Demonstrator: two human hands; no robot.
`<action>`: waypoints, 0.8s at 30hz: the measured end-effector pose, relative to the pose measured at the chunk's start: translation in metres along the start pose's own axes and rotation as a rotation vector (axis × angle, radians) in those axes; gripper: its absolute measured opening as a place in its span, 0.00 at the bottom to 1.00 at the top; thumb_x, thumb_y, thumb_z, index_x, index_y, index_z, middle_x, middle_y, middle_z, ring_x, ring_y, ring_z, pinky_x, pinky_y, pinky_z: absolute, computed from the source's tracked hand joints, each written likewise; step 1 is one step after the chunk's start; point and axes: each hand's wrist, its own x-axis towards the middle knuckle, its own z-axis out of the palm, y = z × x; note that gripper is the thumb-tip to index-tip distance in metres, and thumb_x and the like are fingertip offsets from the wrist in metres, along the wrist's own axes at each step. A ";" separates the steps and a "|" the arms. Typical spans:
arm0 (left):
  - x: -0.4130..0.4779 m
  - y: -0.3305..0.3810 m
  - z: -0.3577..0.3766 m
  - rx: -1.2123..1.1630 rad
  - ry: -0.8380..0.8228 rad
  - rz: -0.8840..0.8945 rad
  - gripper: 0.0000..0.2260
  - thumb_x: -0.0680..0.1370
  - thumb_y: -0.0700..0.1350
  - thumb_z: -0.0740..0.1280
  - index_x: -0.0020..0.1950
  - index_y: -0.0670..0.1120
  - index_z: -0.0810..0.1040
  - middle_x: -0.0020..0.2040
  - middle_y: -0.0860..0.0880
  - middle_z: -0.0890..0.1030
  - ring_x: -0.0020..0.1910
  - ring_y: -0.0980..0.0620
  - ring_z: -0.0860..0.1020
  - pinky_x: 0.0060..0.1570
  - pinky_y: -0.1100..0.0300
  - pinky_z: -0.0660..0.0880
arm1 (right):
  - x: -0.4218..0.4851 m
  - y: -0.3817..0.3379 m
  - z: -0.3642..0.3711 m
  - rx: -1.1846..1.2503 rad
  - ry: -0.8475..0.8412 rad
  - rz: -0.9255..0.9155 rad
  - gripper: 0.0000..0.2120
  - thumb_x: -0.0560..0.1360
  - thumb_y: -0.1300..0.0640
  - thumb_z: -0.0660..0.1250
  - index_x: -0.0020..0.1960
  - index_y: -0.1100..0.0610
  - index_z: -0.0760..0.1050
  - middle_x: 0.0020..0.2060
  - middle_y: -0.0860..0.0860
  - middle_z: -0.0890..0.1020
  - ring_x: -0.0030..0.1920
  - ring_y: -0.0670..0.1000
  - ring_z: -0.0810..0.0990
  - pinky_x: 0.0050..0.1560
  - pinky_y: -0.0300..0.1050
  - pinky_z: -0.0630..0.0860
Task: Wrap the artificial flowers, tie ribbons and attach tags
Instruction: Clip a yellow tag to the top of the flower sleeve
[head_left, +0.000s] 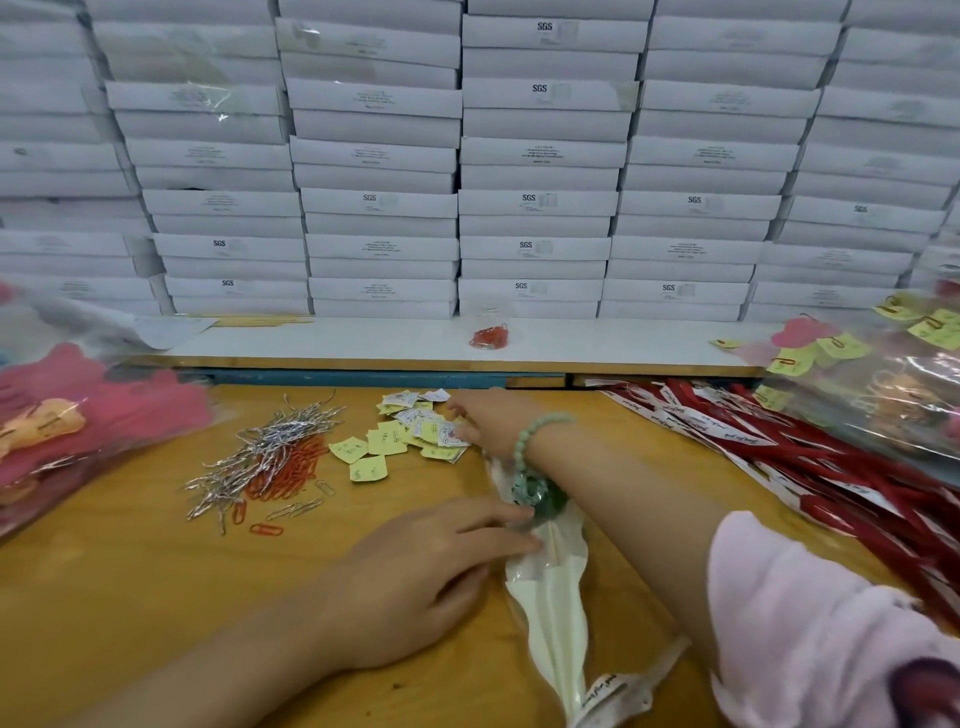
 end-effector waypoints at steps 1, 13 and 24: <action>0.000 0.000 0.000 -0.002 -0.002 -0.003 0.19 0.82 0.45 0.58 0.72 0.60 0.69 0.73 0.65 0.64 0.70 0.69 0.62 0.66 0.65 0.66 | 0.001 -0.002 0.001 0.005 0.006 0.003 0.19 0.82 0.53 0.59 0.72 0.54 0.65 0.67 0.53 0.74 0.64 0.54 0.73 0.62 0.49 0.72; 0.000 0.002 -0.001 -0.001 -0.011 -0.009 0.18 0.83 0.46 0.57 0.72 0.59 0.69 0.73 0.65 0.64 0.70 0.69 0.61 0.67 0.66 0.64 | -0.005 0.001 -0.008 0.313 0.254 0.046 0.10 0.72 0.56 0.75 0.51 0.53 0.77 0.48 0.49 0.80 0.46 0.46 0.77 0.54 0.47 0.77; 0.002 0.000 0.000 -0.002 -0.005 -0.003 0.18 0.82 0.45 0.58 0.71 0.59 0.70 0.73 0.64 0.65 0.70 0.69 0.61 0.68 0.65 0.65 | 0.002 -0.007 -0.005 0.378 0.371 0.056 0.01 0.73 0.56 0.73 0.43 0.52 0.83 0.38 0.43 0.80 0.42 0.45 0.80 0.49 0.48 0.80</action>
